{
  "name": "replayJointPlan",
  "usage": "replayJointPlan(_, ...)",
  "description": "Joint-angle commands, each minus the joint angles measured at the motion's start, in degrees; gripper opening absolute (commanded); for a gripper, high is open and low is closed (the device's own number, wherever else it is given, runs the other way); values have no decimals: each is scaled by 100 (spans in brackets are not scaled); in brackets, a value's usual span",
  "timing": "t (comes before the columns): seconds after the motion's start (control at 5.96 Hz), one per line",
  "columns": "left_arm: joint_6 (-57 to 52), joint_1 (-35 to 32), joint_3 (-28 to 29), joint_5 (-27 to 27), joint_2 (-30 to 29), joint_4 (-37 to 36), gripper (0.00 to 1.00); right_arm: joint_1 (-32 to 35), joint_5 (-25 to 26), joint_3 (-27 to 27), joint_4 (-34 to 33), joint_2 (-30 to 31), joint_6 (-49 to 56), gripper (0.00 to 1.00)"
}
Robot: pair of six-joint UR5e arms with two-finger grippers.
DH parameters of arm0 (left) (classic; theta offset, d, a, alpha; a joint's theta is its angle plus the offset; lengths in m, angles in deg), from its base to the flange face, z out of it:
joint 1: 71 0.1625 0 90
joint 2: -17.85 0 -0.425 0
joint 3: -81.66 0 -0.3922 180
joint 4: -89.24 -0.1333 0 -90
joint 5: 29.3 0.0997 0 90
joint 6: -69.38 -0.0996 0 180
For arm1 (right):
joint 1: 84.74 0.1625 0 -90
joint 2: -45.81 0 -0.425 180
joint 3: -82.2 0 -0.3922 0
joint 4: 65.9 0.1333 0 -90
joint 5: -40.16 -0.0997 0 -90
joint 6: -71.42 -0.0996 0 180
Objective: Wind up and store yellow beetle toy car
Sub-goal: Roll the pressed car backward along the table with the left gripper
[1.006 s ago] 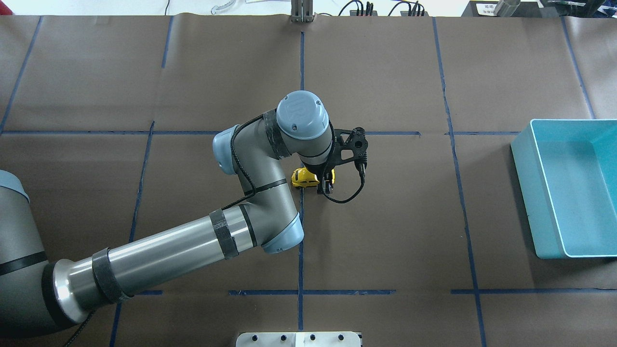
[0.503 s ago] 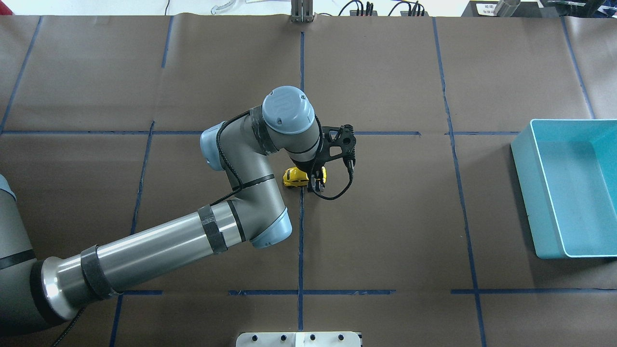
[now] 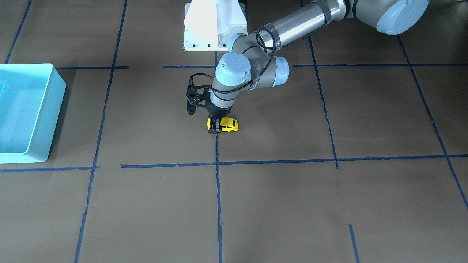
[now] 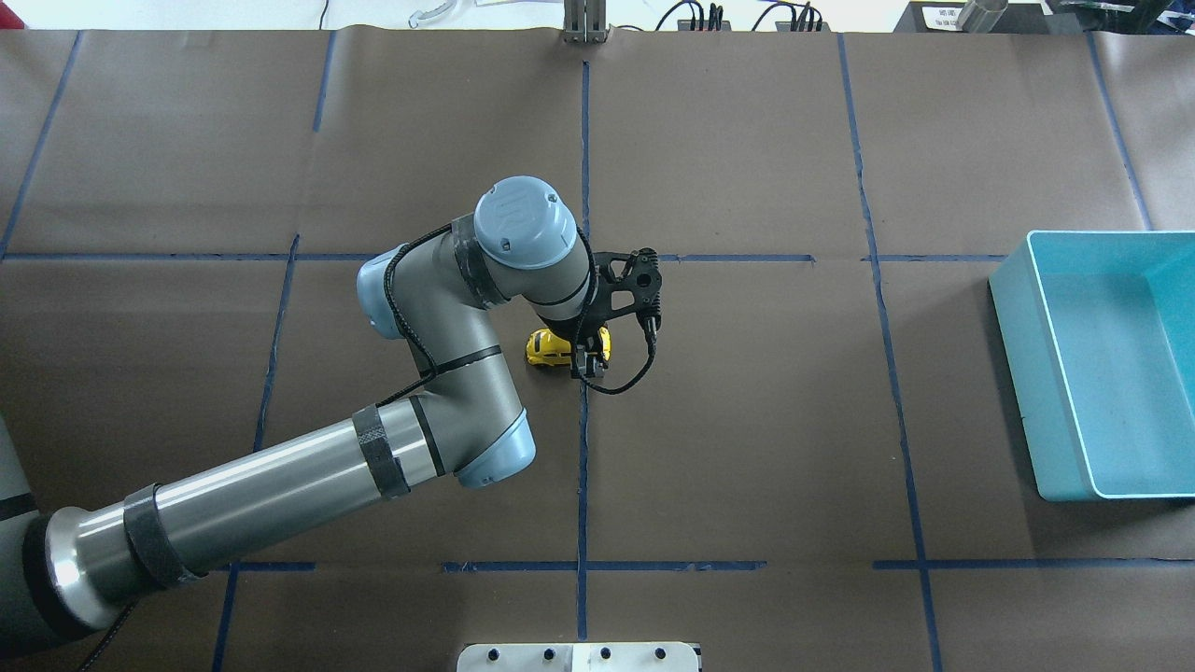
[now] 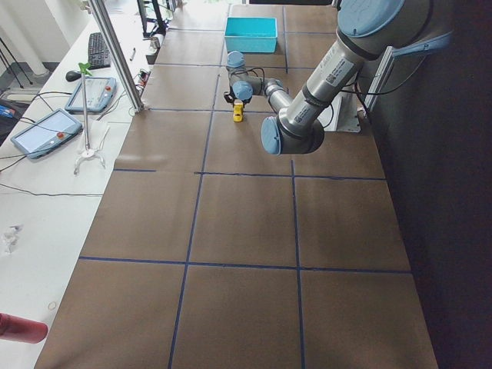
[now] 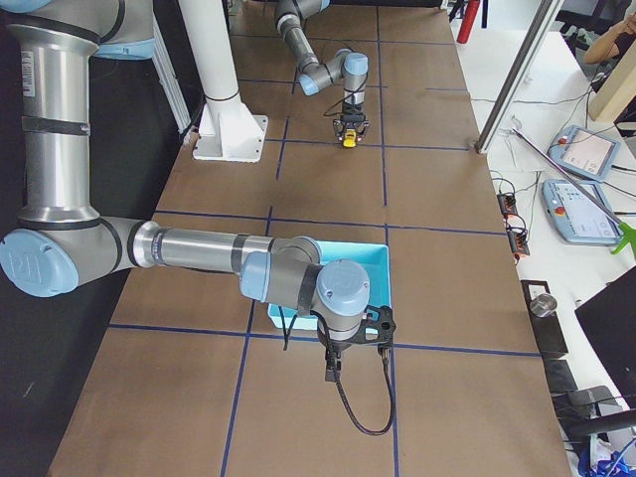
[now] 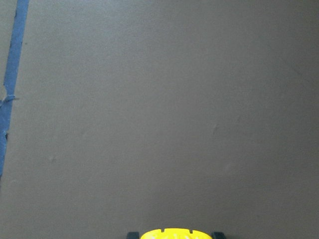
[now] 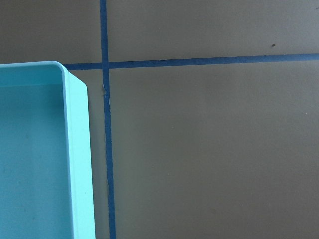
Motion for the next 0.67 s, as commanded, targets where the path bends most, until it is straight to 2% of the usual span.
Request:
replayJointPlan(0.0, -2, 0, -345, 0, 329, 28, 4, 0, -10, -3, 0, 0, 0, 100)
replayJointPlan(0.5, -2, -18, -628, 0, 672, 81, 4, 0, -10, -3, 0, 0, 0, 100)
